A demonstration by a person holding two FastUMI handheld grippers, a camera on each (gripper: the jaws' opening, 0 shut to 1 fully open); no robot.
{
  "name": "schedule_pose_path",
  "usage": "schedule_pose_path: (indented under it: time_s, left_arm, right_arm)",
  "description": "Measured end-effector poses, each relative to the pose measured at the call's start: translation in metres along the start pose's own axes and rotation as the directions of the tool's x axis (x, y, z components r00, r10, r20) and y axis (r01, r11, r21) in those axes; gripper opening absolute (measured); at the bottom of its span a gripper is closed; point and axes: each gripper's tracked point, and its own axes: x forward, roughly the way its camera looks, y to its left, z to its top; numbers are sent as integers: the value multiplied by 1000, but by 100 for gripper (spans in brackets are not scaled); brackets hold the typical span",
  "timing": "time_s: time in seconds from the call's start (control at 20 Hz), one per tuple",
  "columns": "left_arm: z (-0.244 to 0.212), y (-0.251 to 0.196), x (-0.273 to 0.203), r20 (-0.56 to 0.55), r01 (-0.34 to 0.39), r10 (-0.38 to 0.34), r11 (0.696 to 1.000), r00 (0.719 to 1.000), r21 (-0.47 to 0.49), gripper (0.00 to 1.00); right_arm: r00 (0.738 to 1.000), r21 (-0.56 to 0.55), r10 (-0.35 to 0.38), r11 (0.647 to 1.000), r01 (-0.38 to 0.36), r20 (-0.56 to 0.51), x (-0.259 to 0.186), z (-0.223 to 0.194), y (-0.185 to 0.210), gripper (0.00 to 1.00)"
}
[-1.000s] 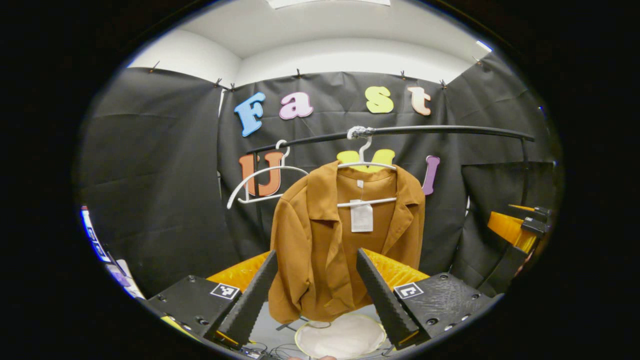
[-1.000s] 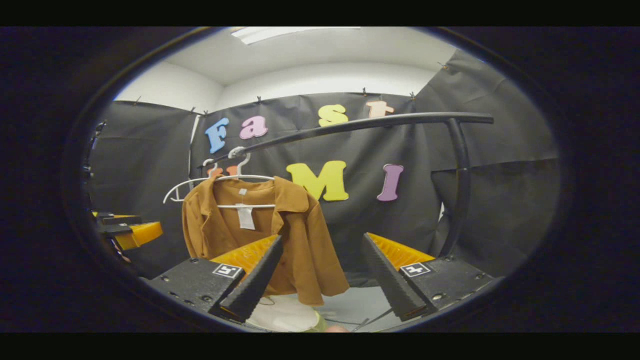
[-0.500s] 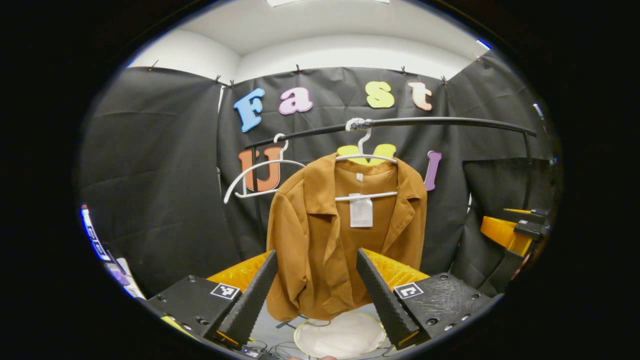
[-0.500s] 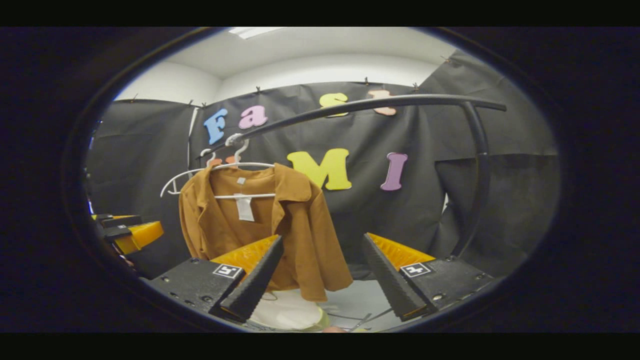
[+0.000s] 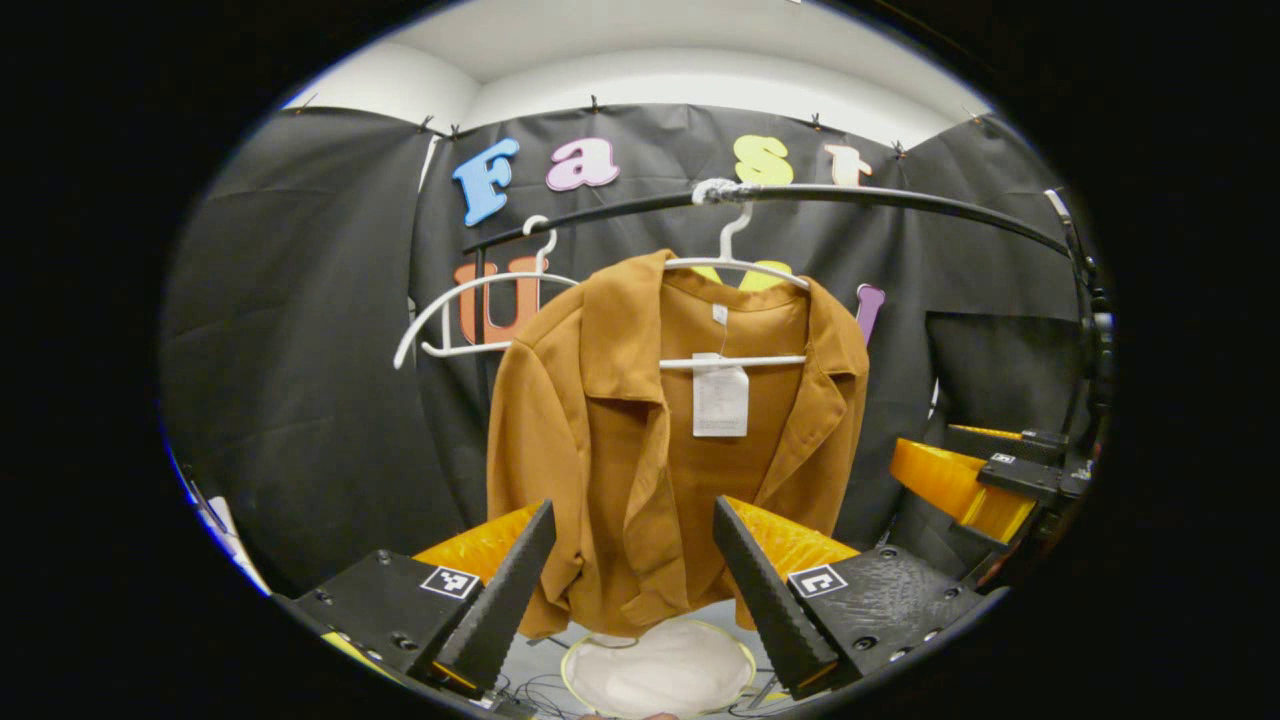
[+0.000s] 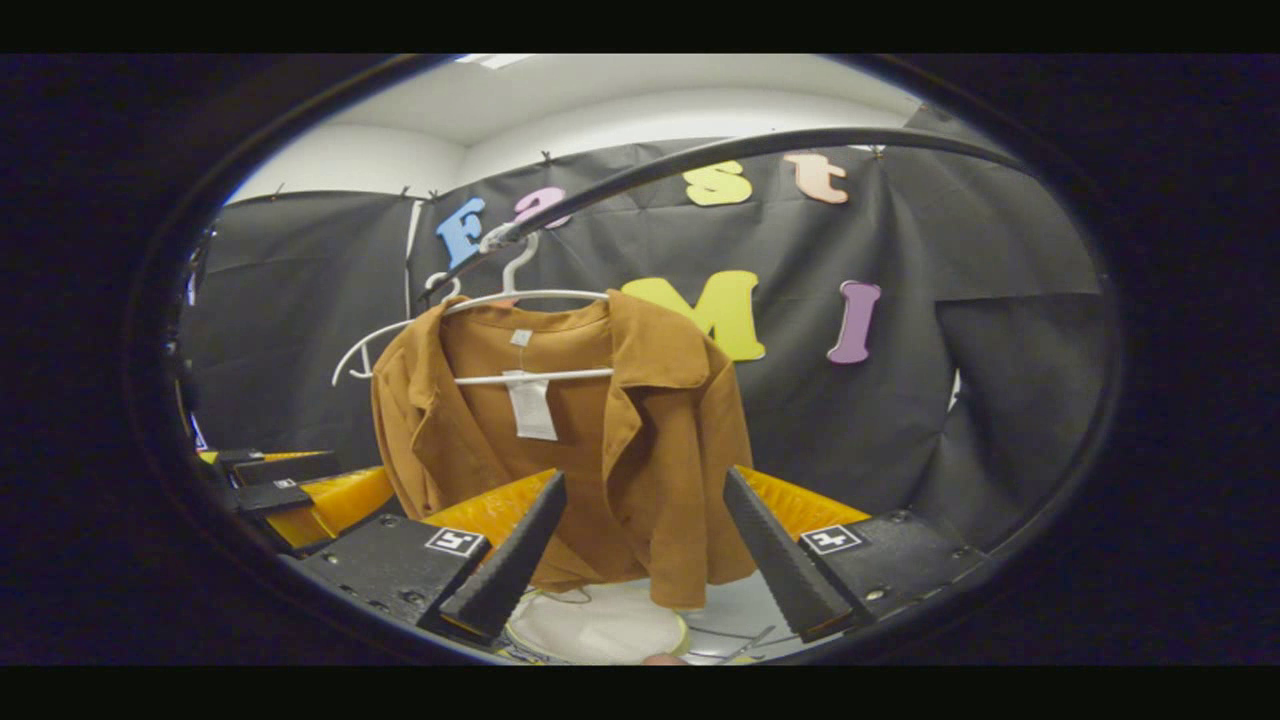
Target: Grasp the clothes on the hanger with both hands and then place them into the laundry hamper below.
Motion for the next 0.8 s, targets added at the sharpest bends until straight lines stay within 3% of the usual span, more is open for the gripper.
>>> schedule_pose_path:
  time_s: [0.2,0.3,0.35,0.55,0.6,0.7,0.8]
  left_arm:
    - [-1,-2,37,-10,24,-25,999,1000,-24,96]
    - [2,-7,54,9,57,-57,997,998,-44,89]
    - [3,-7,62,9,58,-58,997,998,-52,96]
    - [3,0,89,-3,44,-44,996,999,-78,100]
    - [3,-3,93,-2,48,-48,995,999,-85,100]
    - [6,-5,101,7,45,-45,996,999,-81,94]
    - [6,-3,111,9,33,-33,996,999,-80,100]
  right_arm:
    - [999,31,25,999,-24,-38,48,-3,8,100]
    - [999,50,27,998,-25,-41,68,-2,7,100]
    - [999,56,29,998,-26,-39,77,0,8,100]
    - [998,102,-54,993,56,-16,106,10,-9,94]
    - [998,115,-66,991,67,-11,111,12,-12,97]
    - [998,125,-59,990,60,-9,118,11,-6,97]
    - [999,139,-46,989,44,9,120,15,-1,94]
